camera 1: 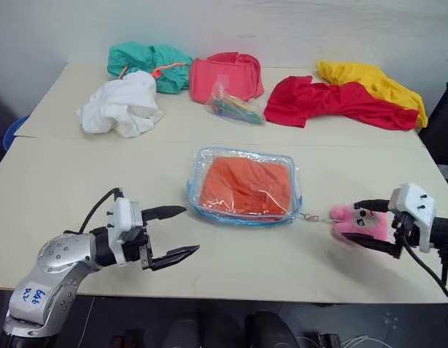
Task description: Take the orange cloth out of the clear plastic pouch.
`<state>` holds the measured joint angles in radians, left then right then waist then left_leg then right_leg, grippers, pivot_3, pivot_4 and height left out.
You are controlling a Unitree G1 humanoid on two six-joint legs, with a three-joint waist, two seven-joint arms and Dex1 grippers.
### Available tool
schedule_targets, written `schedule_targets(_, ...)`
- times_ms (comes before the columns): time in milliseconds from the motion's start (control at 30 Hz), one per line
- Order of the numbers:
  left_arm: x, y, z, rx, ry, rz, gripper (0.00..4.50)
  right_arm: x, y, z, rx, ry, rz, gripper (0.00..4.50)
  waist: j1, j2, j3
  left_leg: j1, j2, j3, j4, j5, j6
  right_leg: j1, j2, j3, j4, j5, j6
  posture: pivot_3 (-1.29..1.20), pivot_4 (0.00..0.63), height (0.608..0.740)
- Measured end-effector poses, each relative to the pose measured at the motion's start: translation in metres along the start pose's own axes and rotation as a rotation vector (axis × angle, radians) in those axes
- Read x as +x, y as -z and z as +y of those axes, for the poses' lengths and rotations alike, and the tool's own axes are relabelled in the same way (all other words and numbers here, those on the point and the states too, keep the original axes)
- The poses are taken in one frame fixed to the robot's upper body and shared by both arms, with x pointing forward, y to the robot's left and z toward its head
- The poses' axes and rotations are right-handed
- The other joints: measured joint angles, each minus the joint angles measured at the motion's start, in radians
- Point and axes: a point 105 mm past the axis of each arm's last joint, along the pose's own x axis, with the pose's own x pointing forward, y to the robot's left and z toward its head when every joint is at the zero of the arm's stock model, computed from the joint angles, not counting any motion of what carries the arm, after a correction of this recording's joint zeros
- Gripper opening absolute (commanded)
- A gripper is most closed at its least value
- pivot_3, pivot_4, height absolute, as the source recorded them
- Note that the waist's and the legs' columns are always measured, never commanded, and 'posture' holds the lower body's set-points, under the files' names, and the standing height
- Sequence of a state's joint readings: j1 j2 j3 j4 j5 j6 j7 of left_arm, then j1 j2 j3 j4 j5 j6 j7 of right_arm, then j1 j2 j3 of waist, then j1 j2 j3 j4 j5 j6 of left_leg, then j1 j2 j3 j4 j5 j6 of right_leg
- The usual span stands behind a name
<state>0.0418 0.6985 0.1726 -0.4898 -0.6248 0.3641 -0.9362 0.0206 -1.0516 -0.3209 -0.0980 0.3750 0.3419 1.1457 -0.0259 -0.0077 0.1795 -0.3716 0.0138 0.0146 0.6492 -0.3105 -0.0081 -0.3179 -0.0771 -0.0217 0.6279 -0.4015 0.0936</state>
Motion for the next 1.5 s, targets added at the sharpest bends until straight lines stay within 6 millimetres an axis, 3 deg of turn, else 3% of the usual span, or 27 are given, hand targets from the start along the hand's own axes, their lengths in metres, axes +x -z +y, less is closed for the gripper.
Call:
schedule_targets(33, 0.000, -0.001, 0.000, 0.003, 0.004, -0.002, 4.50, -0.002, 0.007, -0.005, 0.009, 0.009, 0.034, 4.28, 0.000, 0.000, 0.000, 0.000, 0.000, 0.000, 0.000, 0.000, 0.000, 0.000, 0.000, 0.000, 0.000, 0.000, 0.000, 0.00, 0.150, 0.740)
schedule_targets(133, 0.000, 0.002, 0.003, -0.005, 0.010, 0.001, 4.50, -0.002, 0.026, -0.010, 0.015, -0.028, 0.143, 3.69, 0.000, 0.000, 0.000, 0.001, 0.000, 0.000, 0.000, 0.000, 0.000, 0.001, 0.000, 0.000, 0.000, 0.000, 0.000, 0.00, 0.150, 0.740)
schedule_targets(233, 0.000, 0.002, 0.003, -0.004, 0.013, 0.002, 4.50, 0.001, 0.032, -0.013, -0.044, -0.063, 0.209, 2.69, -0.001, 0.000, 0.000, 0.001, 0.000, 0.000, 0.000, 0.000, 0.000, 0.001, 0.000, 0.000, 0.000, 0.000, 0.000, 0.00, 0.150, 0.740)
schedule_targets(400, 0.001, 0.001, 0.004, 0.008, 0.010, -0.003, 4.50, 0.006, 0.022, -0.008, -0.078, -0.148, 0.185, 1.01, 0.001, 0.000, 0.000, 0.001, 0.000, 0.000, 0.000, 0.000, 0.000, 0.001, 0.000, 0.000, 0.000, 0.000, 0.000, 0.00, 0.150, 0.740)
schedule_targets(533, 0.003, 0.002, 0.004, 0.004, 0.005, -0.011, 4.50, 0.019, -0.015, 0.027, 0.061, -0.343, 0.012, 0.03, 0.001, 0.001, 0.001, 0.000, 0.000, -0.001, 0.000, 0.000, 0.000, 0.001, 0.000, -0.001, 0.000, 0.000, 0.000, 0.00, 0.150, 0.740)
schedule_targets(700, 0.007, 0.003, 0.002, -0.003, 0.010, -0.019, 4.50, 0.025, -0.050, 0.060, 0.123, -0.506, -0.097, 0.01, 0.004, 0.001, 0.001, 0.000, 0.000, -0.002, 0.000, 0.000, 0.000, 0.001, 0.000, -0.001, -0.001, 0.000, 0.000, 0.00, 0.150, 0.740)
schedule_targets(867, 0.018, 0.002, -0.001, -0.009, 0.048, -0.045, 4.50, 0.063, -0.066, 0.082, 0.155, -0.522, -0.236, 0.01, 0.004, 0.000, 0.001, -0.001, 0.000, -0.002, 0.000, 0.000, 0.000, 0.000, 0.000, -0.002, -0.001, 0.000, 0.001, 0.00, 0.150, 0.740)
schedule_targets(967, 0.026, 0.004, -0.001, -0.027, 0.090, -0.049, 4.50, 0.093, -0.065, 0.091, 0.189, -0.483, -0.330, 1.00, 0.004, 0.000, 0.001, -0.001, -0.001, -0.002, 0.000, 0.001, -0.001, -0.001, 0.000, -0.002, 0.000, 0.000, 0.001, 0.00, 0.150, 0.740)
schedule_targets(1033, 0.032, 0.004, -0.002, -0.024, 0.132, -0.046, 4.50, 0.102, -0.063, 0.093, 0.196, -0.461, -0.364, 1.69, 0.006, 0.000, 0.001, -0.003, -0.001, -0.002, 0.001, 0.001, -0.001, -0.002, 0.000, -0.002, 0.001, 0.000, 0.001, 0.00, 0.150, 0.740)
schedule_targets(1167, 0.046, 0.007, 0.002, -0.010, 0.191, -0.025, 4.50, 0.104, -0.065, 0.097, 0.147, -0.445, -0.418, 3.15, 0.014, 0.000, 0.001, -0.003, -0.001, -0.002, 0.002, 0.001, -0.001, -0.002, 0.000, -0.002, 0.001, 0.001, 0.001, 0.00, 0.150, 0.740)
schedule_targets(1300, 0.071, 0.009, 0.001, 0.036, 0.265, -0.034, 4.50, 0.089, -0.057, 0.104, 0.152, -0.477, -0.370, 4.48, 0.026, 0.000, 0.001, -0.004, -0.001, -0.002, 0.003, 0.001, -0.001, -0.002, 0.000, -0.002, 0.001, 0.001, 0.001, 0.00, 0.150, 0.740)
schedule_targets(1500, 0.104, 0.026, -0.001, 0.119, 0.336, -0.002, 4.50, 0.052, -0.057, 0.101, 0.254, -0.511, -0.316, 4.48, 0.030, 0.000, 0.001, -0.004, -0.001, -0.002, 0.003, 0.001, -0.001, -0.002, 0.001, -0.003, 0.001, 0.001, 0.002, 0.00, 0.150, 0.740)
